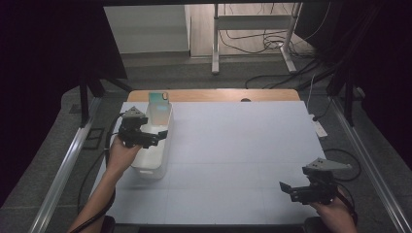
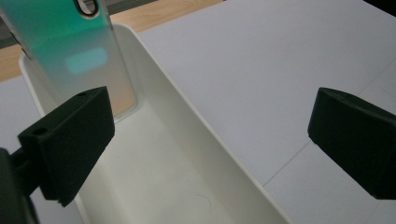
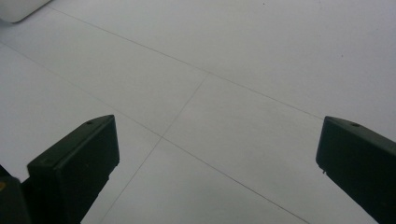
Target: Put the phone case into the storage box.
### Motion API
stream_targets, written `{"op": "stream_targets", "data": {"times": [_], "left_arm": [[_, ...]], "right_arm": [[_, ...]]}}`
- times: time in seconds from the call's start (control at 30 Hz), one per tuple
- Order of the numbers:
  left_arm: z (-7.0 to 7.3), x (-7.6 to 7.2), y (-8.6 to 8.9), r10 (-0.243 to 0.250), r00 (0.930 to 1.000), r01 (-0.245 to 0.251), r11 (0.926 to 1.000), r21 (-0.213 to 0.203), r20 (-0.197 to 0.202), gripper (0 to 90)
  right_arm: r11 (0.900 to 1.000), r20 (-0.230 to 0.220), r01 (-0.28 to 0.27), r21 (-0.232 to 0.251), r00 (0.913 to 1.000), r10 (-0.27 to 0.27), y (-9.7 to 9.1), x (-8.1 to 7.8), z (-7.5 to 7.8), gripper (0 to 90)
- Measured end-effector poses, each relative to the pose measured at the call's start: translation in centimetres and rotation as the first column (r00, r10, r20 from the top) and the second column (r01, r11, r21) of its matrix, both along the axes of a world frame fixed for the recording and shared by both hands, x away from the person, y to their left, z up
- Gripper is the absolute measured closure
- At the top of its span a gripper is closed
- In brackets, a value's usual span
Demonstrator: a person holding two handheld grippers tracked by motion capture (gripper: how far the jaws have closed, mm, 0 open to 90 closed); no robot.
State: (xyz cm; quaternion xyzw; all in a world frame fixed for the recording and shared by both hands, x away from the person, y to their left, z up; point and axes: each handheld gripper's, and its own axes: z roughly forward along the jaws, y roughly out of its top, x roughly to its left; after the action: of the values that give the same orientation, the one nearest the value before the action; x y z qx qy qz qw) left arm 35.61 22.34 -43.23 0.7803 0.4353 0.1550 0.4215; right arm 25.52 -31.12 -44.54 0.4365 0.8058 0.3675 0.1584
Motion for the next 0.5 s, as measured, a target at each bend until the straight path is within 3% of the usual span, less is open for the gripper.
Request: {"op": "stream_targets", "data": {"times": [0.5], "left_arm": [[-0.3, -2.3, 0.2, -0.009, 0.9999, 0.009, 1.0000, -0.002, 0.007, 1.4]], "right_arm": [[1.0000, 0.001, -0.004, -0.003, 1.0000, 0.004, 0.0, 0.0, 0.0, 0.0]]}}
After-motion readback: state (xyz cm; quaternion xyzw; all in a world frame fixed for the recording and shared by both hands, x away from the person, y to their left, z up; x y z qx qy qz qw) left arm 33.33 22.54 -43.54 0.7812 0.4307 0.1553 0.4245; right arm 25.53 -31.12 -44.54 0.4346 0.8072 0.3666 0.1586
